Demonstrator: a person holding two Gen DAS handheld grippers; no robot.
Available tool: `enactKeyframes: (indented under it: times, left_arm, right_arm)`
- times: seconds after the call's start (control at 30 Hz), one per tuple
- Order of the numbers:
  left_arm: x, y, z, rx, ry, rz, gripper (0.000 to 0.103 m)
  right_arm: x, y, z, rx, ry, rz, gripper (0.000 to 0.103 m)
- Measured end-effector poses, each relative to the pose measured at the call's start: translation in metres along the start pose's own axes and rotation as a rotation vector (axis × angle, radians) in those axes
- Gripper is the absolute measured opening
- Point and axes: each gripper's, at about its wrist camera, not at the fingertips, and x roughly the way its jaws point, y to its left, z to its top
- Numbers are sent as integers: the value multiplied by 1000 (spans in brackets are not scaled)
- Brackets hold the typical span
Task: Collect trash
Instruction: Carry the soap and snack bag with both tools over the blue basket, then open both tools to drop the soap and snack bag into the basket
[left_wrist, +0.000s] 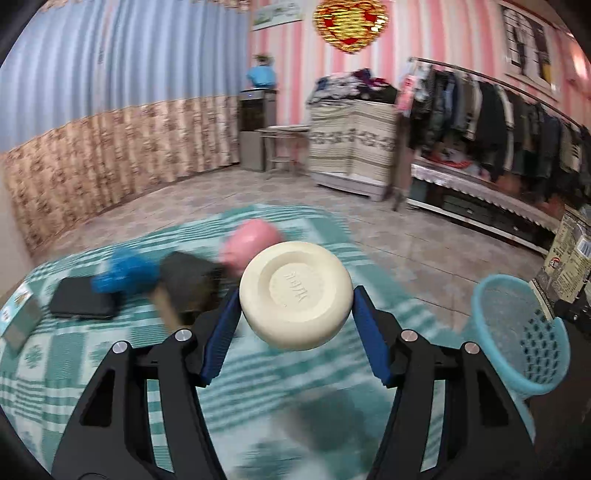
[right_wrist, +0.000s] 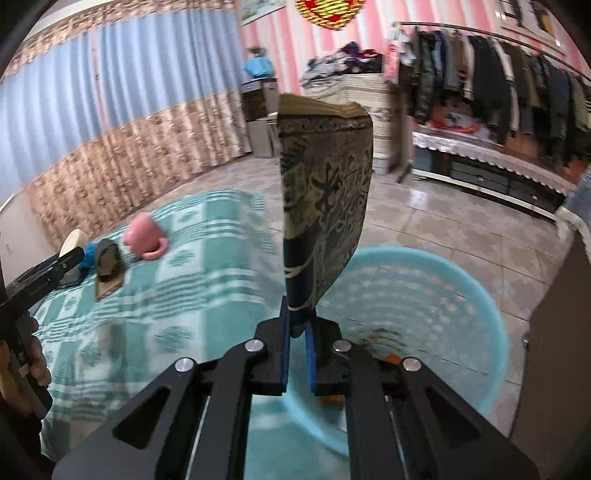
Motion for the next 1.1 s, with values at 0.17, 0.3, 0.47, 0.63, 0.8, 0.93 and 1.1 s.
enactKeyframes:
  times: [0.17,0.3,0.47,0.63,0.8,0.93,1.1]
  left_arm:
    - [8,-78,2,80,0,-95,60]
    - [12,-130,-2,137,12,-157,60]
    - [12,-189,-6,197,4,-243,60]
    - [21,-235,-10,250,-1,-305,60]
    - [48,-252,-11,264,59,-333,60]
    - [64,-260,-14,302,86,-317,61]
    - [67,-246,-12,285,93,-285,80]
  right_arm:
    - [-9,-42,1,33,-16,-48,7]
    - [-15,-75,-2,70,-23,-83,7]
    - [-20,-105,-7,112,-28,-103,7]
    - [-20,-119,-12,133,-26,-103,7]
    - [-19,-127,-16,157,-21,-97,7]
    - [-17,-124,-13,158,-21,-89,7]
    - [-9,-116,-13,149,-10,-72,7]
